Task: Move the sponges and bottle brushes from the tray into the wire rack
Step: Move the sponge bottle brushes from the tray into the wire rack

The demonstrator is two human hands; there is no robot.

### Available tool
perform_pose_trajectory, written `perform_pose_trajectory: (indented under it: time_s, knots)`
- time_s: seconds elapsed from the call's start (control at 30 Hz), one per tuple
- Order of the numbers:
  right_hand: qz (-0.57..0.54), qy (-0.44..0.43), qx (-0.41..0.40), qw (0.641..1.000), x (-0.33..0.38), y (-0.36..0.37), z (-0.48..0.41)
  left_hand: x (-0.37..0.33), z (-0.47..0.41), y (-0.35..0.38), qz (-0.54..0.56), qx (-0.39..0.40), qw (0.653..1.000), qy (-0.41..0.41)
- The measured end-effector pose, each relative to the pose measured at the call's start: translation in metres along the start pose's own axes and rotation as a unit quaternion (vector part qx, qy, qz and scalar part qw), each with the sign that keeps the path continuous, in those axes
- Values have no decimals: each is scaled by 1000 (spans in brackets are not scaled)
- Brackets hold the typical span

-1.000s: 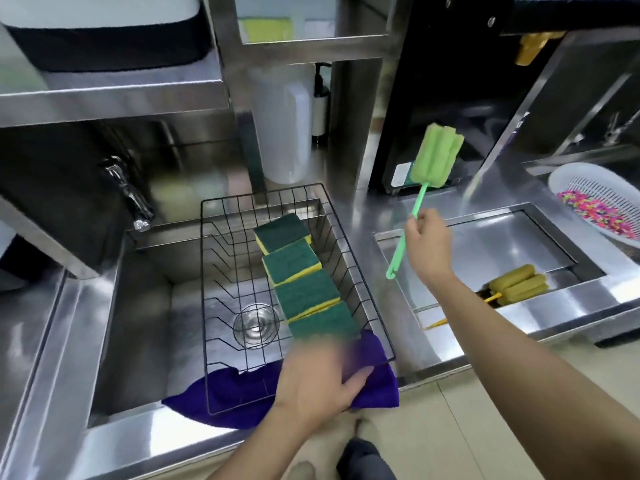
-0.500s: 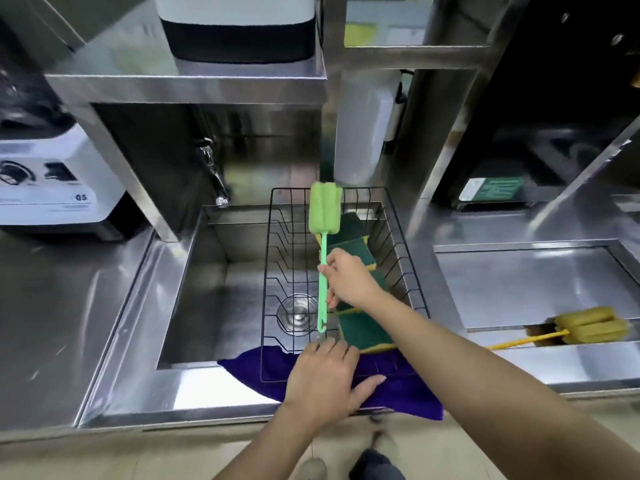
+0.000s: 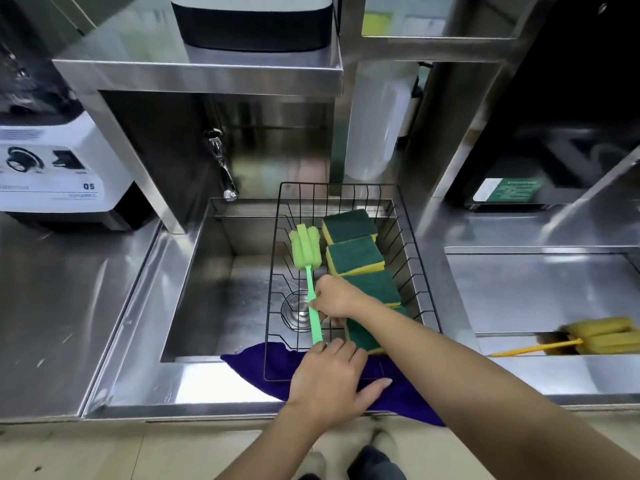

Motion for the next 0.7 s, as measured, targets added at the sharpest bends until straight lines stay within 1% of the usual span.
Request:
perform_pose_trajectory:
  time_s: [0.07, 0.17, 0.23, 0.27, 0.3, 0.37, 0.57, 0.63, 0.7]
  knots:
    - [15, -7, -38, 999, 2, -10, 0, -1, -2, -3, 11, -6, 1000, -10]
    - [6, 3, -154, 988, -4, -31, -2, -2, -5, -4, 4, -5, 1000, -24]
    - [74, -3, -233, 970, -12, -46, -3, -4, -8, -4, 0, 6, 1000, -20]
    - [127, -21, -257, 958, -16, -53, -6, -4, -10, -4, -1, 14, 1000, -17]
    - [179, -37, -261, 948, -20, -57, -11, -3, -11, -4, -3, 21, 1000, -14]
    - [247, -48, -226, 941, -30, -62, -21, -1, -13, -5, -10, 32, 999, -12]
    - [343, -38, -126, 930, -42, -62, -54, 1, -14, -5, -9, 44, 999, -12]
    - [336, -17, -97, 937, -45, -60, -61, 1, -14, -6, -7, 46, 999, -14]
    - [298, -1, -76, 952, -49, -57, -64, 1, -14, -7, -10, 49, 999, -19]
Point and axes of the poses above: each hand's wrist, its own z-axis away from the middle knuckle, its own y-axis out of the palm, x = y × z, the point moved 2 cm from there along -z, towards the middle knuckle, and after that the axes turned 8 degrees about z, right-handed, at the moved point
